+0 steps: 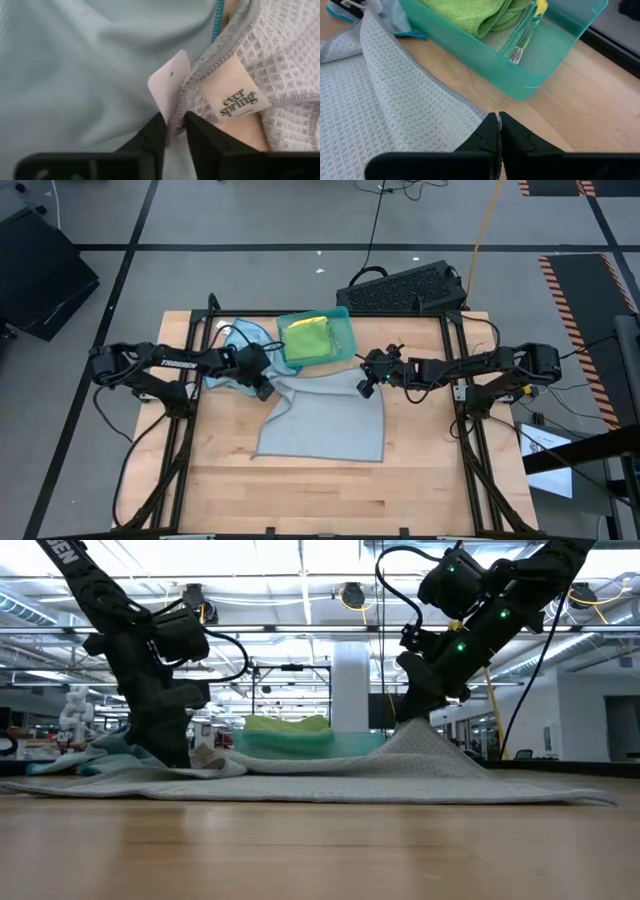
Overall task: Fold microfiber towels
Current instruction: Fold the gray microfiber cloth
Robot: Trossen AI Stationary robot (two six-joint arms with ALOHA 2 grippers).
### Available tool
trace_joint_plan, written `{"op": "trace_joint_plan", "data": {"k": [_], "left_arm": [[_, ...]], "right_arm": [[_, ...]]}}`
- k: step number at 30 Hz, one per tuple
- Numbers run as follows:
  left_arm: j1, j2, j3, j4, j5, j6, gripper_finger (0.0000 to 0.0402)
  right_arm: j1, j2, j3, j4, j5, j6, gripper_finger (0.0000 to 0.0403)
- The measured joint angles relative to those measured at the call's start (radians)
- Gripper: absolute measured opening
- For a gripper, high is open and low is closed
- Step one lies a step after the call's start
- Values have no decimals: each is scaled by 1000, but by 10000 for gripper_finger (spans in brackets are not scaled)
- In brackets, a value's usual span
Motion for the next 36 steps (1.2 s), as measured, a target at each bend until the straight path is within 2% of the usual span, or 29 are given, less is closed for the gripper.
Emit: {"op": "trace_joint_plan", "data": {"k": [3, 5, 11, 14, 18, 22, 27, 30, 36], "left_arm": [[-4, -7, -1, -3, -4, 20, 56], [-7, -16, -1, -5, -6, 32, 56], [-8, -44, -1, -4, -16, 13, 99], [-8, -45, -1, -2, -22, 12, 102], [-8, -45, -1, -3, -24, 33, 71], [-8, -45, -1, -4, -25, 71, 14], [-8, -45, 25, -33, -34, 100, 11], [-10, -45, 78, -115, -76, 158, 5], [-11, -46, 209, -271, -226, 321, 11]], "right_arm": [[0, 0, 0, 0, 0, -6, 4], [0, 0, 0, 0, 0, -10, 4], [0, 0, 0, 0, 0, -19, 4], [0, 0, 0, 0, 0, -22, 4], [0, 0, 0, 0, 0, -22, 4], [0, 0, 0, 0, 0, -27, 4], [-2, -19, 0, 1, 0, -61, 4], [-2, -65, 0, -6, -1, -100, 4], [-2, -169, 0, -3, -1, -171, 4]]}}
